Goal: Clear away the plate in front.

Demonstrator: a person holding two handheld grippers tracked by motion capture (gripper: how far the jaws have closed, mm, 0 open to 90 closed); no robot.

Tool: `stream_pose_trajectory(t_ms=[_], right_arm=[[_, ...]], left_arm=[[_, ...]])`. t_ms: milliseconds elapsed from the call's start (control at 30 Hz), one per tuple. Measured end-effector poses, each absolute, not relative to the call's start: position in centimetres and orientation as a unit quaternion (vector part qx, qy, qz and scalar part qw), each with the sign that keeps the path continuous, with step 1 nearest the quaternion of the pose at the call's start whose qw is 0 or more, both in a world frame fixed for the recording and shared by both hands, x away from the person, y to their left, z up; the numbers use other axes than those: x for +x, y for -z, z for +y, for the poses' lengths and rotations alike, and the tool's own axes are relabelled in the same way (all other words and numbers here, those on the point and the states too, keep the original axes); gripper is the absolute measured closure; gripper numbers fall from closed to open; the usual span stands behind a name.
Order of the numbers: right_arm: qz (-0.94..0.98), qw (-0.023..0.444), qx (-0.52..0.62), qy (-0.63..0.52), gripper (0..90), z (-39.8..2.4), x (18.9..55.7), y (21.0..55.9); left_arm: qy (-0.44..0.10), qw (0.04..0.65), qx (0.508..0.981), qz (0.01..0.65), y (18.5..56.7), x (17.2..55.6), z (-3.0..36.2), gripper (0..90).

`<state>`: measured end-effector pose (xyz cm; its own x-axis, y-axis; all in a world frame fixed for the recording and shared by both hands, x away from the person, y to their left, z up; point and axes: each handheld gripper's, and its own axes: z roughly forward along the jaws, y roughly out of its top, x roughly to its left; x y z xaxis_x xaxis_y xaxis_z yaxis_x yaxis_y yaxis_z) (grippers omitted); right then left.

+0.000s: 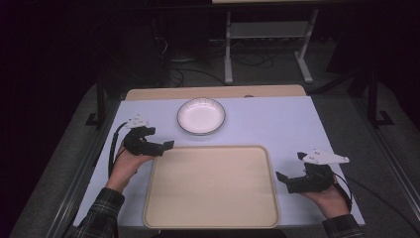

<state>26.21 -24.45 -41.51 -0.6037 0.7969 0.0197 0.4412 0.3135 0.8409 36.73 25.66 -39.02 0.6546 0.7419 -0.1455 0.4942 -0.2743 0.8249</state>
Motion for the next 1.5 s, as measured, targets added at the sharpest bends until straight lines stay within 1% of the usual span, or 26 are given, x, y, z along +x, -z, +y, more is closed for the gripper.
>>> stream_pose_trajectory(t_ms=[933, 1500], right_arm=[[0.783, 0.204, 0.394, -0.437, 0.0, -24.4, 26.1, 41.4], [0.783, 0.201, 0.391, -0.44, 0.0, -24.4, 26.1, 41.4]], left_arm=[[-0.115, 0.443, 0.785, 0.418, 39.1, 40.8, 23.3, 0.0], [-0.1, 0.428, 0.782, 0.441, 39.5, 44.1, 22.2, 0.0]])
